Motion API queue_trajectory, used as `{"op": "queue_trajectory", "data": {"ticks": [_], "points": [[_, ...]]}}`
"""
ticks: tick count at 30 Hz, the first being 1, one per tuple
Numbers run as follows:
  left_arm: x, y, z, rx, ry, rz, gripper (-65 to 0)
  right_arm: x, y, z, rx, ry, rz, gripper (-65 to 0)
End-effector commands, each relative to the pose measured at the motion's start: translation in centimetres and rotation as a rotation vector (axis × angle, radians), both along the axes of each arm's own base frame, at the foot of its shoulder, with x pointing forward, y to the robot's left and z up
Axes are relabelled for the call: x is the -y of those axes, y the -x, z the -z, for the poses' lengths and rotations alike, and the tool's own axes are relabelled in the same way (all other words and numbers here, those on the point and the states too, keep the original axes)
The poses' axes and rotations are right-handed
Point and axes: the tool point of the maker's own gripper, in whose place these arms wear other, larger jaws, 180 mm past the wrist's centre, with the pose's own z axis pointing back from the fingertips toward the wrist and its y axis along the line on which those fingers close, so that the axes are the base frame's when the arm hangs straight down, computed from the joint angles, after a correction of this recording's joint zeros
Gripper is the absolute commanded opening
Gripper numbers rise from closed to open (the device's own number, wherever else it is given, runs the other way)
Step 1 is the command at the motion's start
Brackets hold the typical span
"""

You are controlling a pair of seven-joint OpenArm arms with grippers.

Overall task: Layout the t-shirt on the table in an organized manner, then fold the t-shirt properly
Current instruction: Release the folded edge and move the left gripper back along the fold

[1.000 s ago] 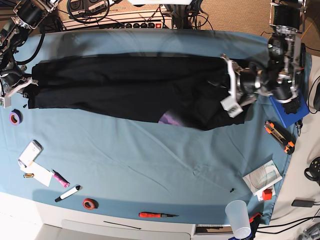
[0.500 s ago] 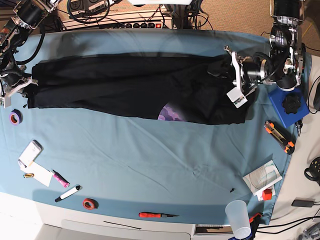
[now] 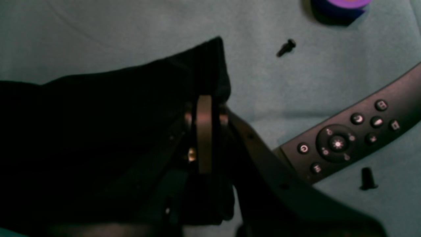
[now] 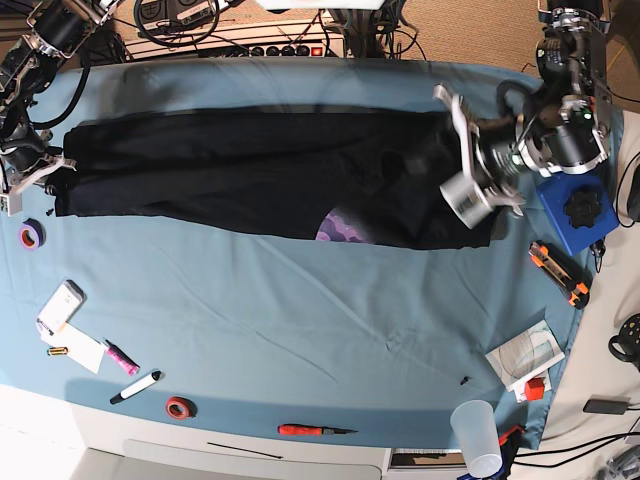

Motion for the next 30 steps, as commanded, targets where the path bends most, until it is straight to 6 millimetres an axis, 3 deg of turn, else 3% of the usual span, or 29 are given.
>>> {"op": "queue_trajectory", "data": {"ticks": [1,5,14,20,27,28,30], "points": [[-0.7,-1.3,-1.0,0.067,-0.006,-0.044,-39.2,0.8,-0.9,-2.0,0.056,0.034,-0.003,-65.0],[-4.2,-4.4,0.2,0.122,-0.100,-0.222,-39.2,0.6,-0.9,-2.0,0.062,0.024,-0.005,-65.0],[-6.3,-5.7,5.6,-0.031,-0.109,-0.226,-39.2,0.4,-1.1,-2.1,0.075,0.013,-0.008,-65.0],[-7.0,-7.4,6.6,-0.037,-0.080,-0.258,-39.2,0.4,-1.1,-2.1,0.075,0.012,-0.009,-65.0],[-5.8,-7.8,9.6,-0.100,-0.071,-0.244,-39.6,0.4,-1.1,-2.1,0.076,0.012,-0.008,-65.0],[-5.9,-8.1,9.9,-0.108,-0.064,-0.270,-42.7,0.4,-1.1,-2.2,0.077,0.013,-0.009,-65.0],[-6.8,-8.8,9.9,-0.107,-0.086,-0.328,-55.4,0.4,-1.1,-2.1,0.076,0.013,-0.009,-65.0]]}}
